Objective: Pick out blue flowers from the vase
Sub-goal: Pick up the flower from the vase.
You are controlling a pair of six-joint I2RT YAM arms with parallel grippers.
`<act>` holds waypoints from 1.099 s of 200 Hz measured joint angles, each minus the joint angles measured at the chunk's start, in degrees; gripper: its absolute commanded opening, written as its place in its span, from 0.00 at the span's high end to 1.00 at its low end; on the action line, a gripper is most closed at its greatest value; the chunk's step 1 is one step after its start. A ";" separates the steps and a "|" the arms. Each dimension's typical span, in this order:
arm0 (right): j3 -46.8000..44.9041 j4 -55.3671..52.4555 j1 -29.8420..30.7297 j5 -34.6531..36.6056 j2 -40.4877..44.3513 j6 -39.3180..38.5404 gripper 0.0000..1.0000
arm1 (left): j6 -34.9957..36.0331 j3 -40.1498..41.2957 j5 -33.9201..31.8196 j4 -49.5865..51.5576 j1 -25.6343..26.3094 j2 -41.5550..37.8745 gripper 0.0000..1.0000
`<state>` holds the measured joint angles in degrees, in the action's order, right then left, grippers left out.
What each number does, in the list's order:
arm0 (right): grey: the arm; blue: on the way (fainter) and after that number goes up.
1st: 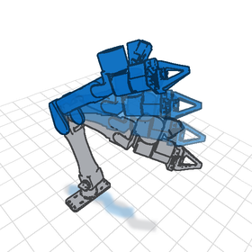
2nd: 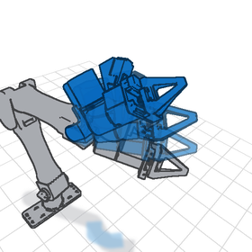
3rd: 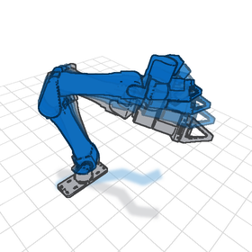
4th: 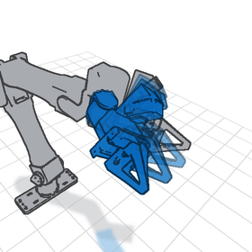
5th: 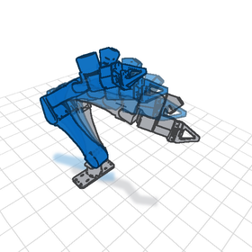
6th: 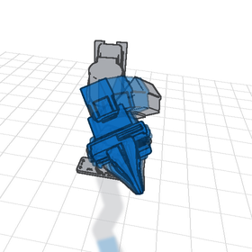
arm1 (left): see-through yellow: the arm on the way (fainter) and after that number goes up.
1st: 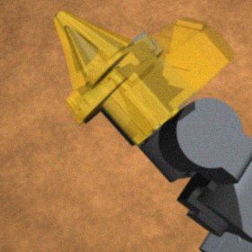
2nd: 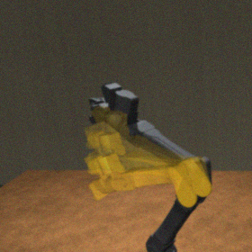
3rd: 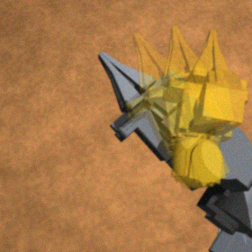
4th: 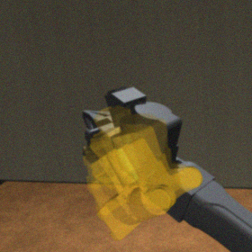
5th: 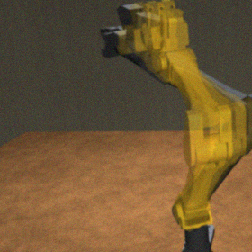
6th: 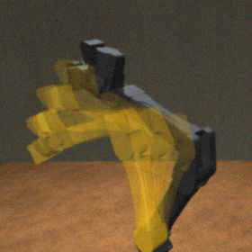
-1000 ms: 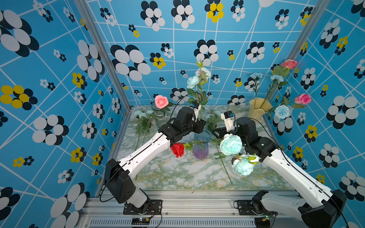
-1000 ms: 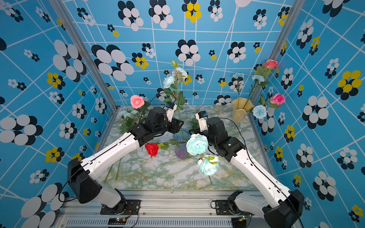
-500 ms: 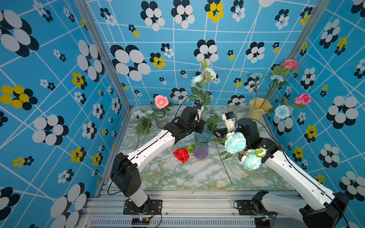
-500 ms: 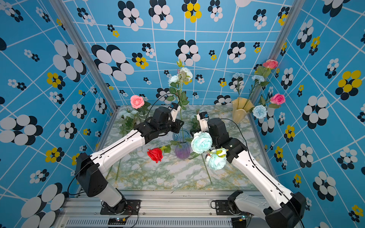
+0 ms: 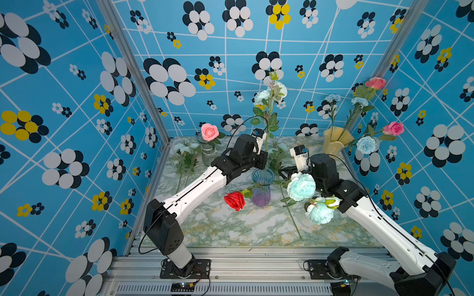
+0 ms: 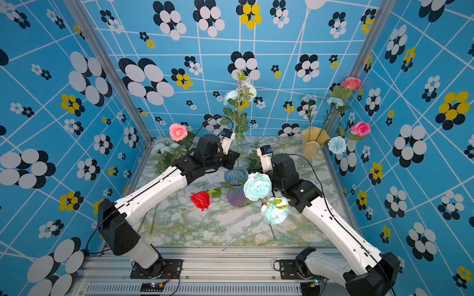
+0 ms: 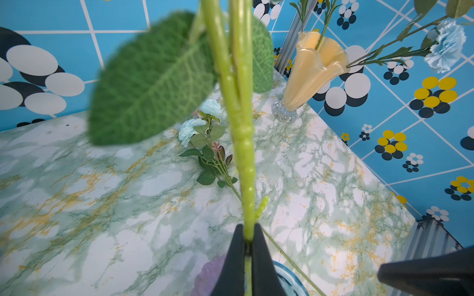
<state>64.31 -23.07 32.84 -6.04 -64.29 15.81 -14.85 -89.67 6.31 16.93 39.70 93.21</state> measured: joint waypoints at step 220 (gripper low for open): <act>2.95 -5.92 -6.05 3.89 3.30 0.07 0.46 | 2.14 -17.99 8.41 4.35 0.00 -4.20 1.00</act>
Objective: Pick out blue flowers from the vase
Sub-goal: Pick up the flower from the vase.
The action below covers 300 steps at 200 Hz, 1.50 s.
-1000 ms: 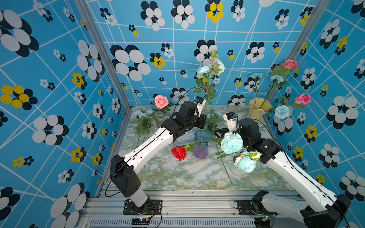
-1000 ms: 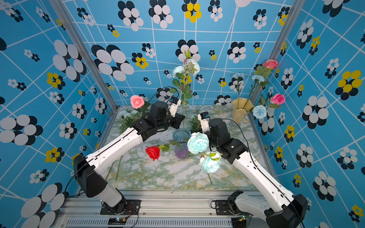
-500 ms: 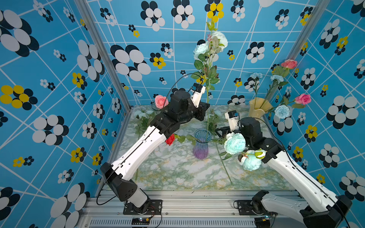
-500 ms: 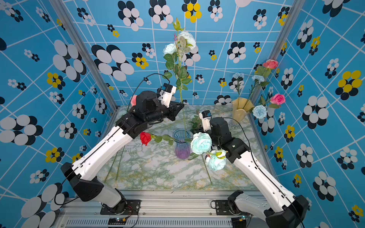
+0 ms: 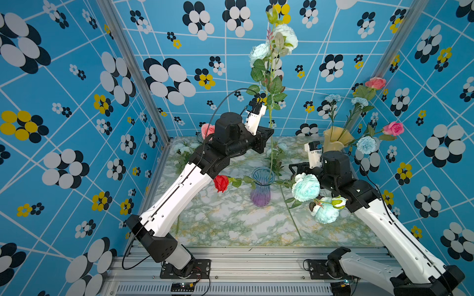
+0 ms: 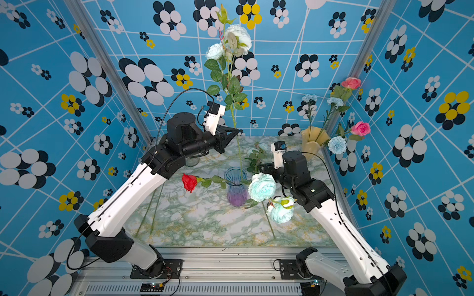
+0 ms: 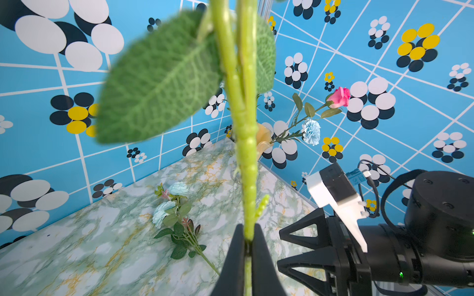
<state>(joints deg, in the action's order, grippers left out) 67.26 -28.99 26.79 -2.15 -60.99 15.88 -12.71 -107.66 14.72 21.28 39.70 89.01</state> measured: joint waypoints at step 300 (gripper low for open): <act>11.30 -11.23 -17.62 11.91 1.27 -7.67 0.39 | -3.58 -10.71 6.08 -3.65 1.22 11.96 1.00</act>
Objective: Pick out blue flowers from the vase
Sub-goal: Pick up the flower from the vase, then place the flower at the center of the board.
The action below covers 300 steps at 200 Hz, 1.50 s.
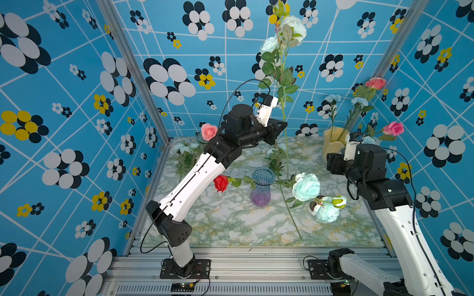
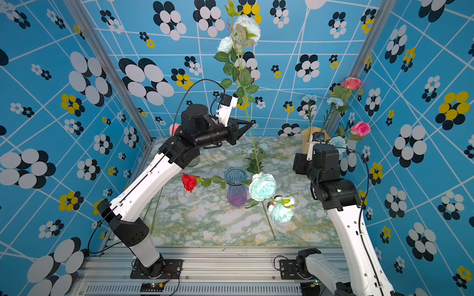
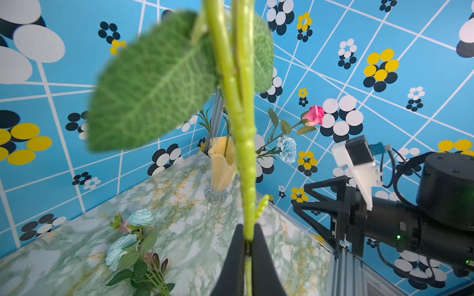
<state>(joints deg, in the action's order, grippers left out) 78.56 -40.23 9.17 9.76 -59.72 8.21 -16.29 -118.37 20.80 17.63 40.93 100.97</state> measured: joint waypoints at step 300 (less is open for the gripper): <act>-8.15 10.64 -8.15 -54.45 -1.33 6.05 0.63 | -0.44 -22.40 25.42 9.97 0.85 22.93 1.00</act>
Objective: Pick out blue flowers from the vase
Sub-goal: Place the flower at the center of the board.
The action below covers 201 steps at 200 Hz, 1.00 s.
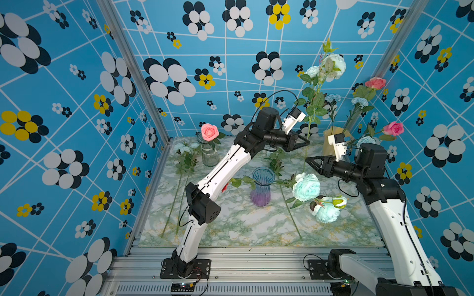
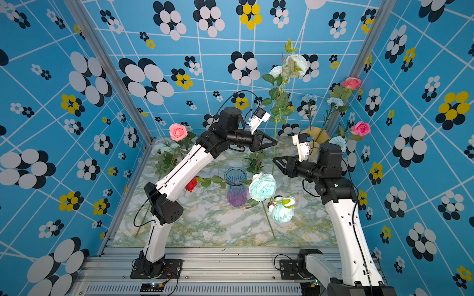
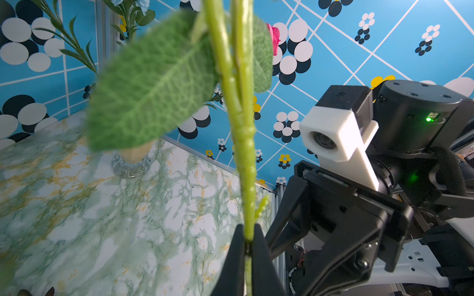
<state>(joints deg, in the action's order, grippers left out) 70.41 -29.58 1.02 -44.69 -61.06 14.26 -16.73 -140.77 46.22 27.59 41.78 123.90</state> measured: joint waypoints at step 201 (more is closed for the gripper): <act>-1.55 1.92 0.33 -0.83 -3.23 0.55 1.00 | -0.90 -2.80 1.97 3.32 1.38 2.99 1.00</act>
<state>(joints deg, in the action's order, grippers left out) 68.86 -27.66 1.34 -45.52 -64.29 14.81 -17.63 -143.57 48.18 30.92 43.16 126.89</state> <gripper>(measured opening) 0.085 0.071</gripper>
